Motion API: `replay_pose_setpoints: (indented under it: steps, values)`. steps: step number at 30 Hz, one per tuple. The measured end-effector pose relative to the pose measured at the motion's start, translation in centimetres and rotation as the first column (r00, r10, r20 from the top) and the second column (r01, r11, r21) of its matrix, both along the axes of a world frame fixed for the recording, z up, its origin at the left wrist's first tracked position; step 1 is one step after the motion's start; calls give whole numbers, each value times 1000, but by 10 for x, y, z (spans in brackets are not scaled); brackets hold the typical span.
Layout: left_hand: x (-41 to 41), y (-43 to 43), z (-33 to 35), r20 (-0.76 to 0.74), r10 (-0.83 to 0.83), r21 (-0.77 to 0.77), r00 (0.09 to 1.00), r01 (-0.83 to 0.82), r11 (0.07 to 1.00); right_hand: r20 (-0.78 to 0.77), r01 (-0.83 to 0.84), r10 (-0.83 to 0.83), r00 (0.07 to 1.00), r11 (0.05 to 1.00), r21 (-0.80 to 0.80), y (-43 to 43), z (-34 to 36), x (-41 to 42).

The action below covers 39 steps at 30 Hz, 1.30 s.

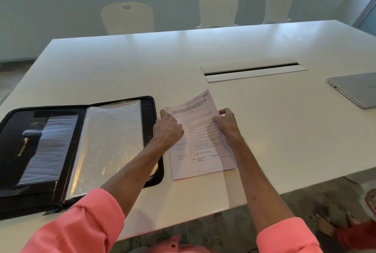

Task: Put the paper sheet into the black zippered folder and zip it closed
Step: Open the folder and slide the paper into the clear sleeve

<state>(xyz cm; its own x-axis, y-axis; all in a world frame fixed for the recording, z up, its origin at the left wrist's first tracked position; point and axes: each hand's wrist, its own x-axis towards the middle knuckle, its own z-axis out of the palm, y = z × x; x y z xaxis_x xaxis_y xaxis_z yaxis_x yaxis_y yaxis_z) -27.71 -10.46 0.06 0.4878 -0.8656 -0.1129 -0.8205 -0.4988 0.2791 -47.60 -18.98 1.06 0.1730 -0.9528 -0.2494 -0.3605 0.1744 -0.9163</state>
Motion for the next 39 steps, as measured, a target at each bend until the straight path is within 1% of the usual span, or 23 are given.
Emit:
replay_pose_setpoints:
  steps: [2,3,4,5,6,7,8,9,10,11,13,15,18,20,21,23,27,29,36,39]
  values:
    - [5,0,0,-59,8,-66,998,-12,998,69,-18,21,997,999,-50,4,3,-3]
    - [8,0,0,-86,15,-143,996,-27,989,115,-31,39,993,997,-76,6,6,-5]
    - [9,1,1,-137,15,-251,990,-50,967,167,-44,61,984,994,-102,8,11,-7]
    - [11,1,1,-217,14,-350,976,-91,932,220,-54,81,972,991,-122,9,16,-9]
    - [13,-2,2,-351,20,-419,936,-177,891,276,-62,98,956,989,-136,9,21,-12]
    - [15,-3,9,-542,25,-423,840,-299,856,324,-67,112,940,987,-146,10,26,-15]
    - [18,-5,16,-734,1,-379,679,-412,829,354,-66,118,928,985,-157,10,32,-17]
    - [19,-6,25,-860,-44,-320,508,-470,823,372,-62,124,920,983,-175,10,38,-18]
    - [20,-5,35,-905,-106,-308,412,-463,831,382,-51,123,916,980,-194,10,43,-17]
    - [19,-4,46,-894,-164,-352,417,-428,832,394,-33,117,912,976,-213,9,49,-16]
    - [16,-3,65,-841,-236,-455,487,-401,795,431,17,94,897,969,-246,7,60,-13]
    - [10,-6,79,-806,-296,-535,513,-416,735,469,67,75,880,958,-279,6,72,-9]
    - [1,-10,97,-734,-408,-659,543,-422,623,536,109,92,840,937,-331,7,87,-1]
    - [-4,-9,104,-688,-471,-717,553,-417,558,578,133,102,809,927,-351,7,94,3]
    - [-6,-7,106,-673,-490,-733,553,-413,540,592,144,101,800,925,-352,7,94,4]
    - [-12,0,102,-678,-503,-730,536,-413,544,603,156,81,794,931,-331,7,85,4]
    - [-22,12,70,-737,-451,-661,504,-396,637,560,134,23,828,962,-238,15,51,3]
    - [-24,10,63,-742,-440,-649,505,-377,661,542,126,9,841,969,-212,19,40,3]
    - [-15,4,71,-732,-412,-639,542,-337,692,528,127,27,849,959,-253,10,45,8]
    - [-1,7,81,-734,-393,-633,554,-346,692,506,77,71,860,961,-264,2,52,12]
